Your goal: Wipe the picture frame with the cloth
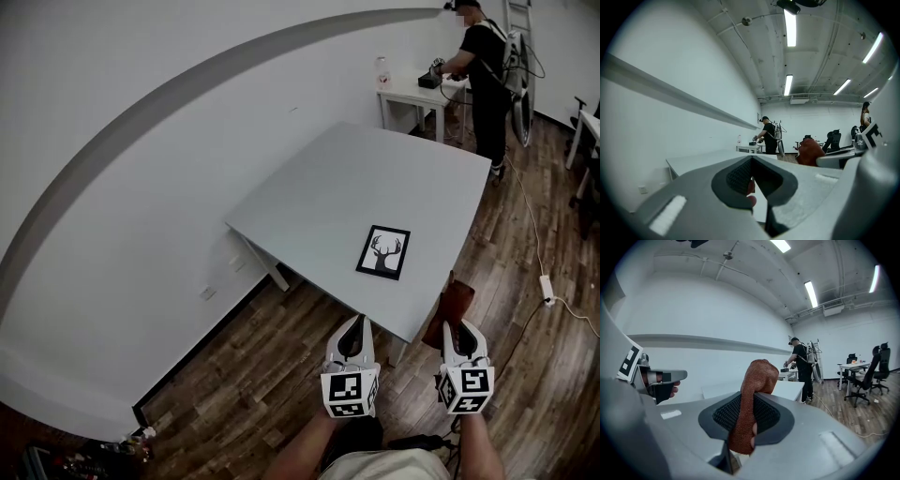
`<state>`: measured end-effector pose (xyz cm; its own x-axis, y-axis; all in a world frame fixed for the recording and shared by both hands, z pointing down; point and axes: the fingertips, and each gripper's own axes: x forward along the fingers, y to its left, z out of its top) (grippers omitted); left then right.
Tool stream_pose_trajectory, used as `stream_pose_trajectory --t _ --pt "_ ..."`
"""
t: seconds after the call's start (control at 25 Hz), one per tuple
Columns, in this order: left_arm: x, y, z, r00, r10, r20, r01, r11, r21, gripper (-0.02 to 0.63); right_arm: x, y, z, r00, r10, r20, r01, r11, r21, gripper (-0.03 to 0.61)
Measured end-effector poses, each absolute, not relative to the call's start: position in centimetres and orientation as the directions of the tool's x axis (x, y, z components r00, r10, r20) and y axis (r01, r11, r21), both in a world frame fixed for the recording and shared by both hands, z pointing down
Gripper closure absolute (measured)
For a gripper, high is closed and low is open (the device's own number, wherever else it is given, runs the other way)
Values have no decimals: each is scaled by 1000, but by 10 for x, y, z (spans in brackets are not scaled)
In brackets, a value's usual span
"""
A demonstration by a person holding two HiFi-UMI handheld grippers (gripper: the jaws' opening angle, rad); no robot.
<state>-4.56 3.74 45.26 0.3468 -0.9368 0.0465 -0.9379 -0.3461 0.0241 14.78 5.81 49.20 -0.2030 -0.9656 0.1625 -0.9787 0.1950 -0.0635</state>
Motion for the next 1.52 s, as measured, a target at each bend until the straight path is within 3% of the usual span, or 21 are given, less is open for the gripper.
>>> stream_pose_trajectory --t 0.68,1.52 --pt "-96 -103 457 407 -911 69 -913 -405 44 614 88 -72 483 -132 -972 194 -991 126 -43 479" --pt "-19 -234 470 339 -933 117 -940 -339 17 614 156 -220 506 -232 -950 209 -970 211 -118 479"
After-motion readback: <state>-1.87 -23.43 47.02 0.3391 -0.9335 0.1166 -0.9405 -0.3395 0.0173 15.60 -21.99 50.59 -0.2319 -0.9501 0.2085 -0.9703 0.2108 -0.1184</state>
